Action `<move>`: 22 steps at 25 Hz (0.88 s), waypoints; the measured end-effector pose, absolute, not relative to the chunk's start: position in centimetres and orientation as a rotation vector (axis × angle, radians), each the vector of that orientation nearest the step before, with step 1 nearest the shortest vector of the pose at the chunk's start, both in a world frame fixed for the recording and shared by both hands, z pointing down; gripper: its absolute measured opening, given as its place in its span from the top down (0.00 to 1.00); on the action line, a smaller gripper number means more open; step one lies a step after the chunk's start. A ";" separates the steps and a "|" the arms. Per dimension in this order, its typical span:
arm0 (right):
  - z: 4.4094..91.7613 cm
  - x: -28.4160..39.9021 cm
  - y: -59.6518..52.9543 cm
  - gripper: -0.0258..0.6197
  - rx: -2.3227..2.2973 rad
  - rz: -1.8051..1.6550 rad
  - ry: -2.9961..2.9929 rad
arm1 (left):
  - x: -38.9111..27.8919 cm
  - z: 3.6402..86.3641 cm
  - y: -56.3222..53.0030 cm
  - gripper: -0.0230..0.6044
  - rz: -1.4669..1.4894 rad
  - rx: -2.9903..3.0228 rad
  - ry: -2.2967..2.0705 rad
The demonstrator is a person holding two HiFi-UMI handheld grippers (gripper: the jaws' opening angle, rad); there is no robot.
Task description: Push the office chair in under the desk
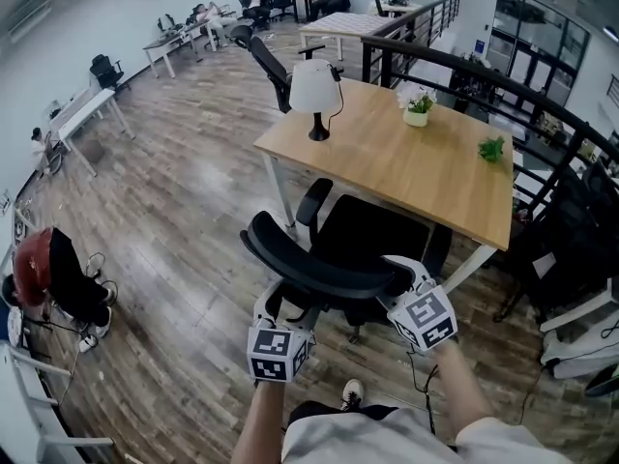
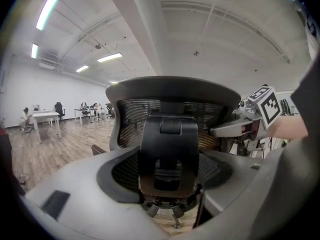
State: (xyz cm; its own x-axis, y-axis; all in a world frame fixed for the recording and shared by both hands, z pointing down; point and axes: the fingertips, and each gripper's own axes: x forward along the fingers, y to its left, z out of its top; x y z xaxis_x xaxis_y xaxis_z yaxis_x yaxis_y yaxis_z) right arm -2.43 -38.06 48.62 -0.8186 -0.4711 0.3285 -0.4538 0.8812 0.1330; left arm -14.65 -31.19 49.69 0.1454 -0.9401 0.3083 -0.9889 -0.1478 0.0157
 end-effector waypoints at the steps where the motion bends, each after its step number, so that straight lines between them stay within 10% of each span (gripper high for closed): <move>1: 48.7 -2.3 -38.5 0.61 0.689 -0.069 -2.702 | -14.5 49.7 -31.6 0.44 0.332 2.204 -1.897; 22: 48.5 -1.1 -47.3 0.61 0.714 -0.087 -2.704 | -13.7 49.5 -41.1 0.44 0.303 2.261 -1.870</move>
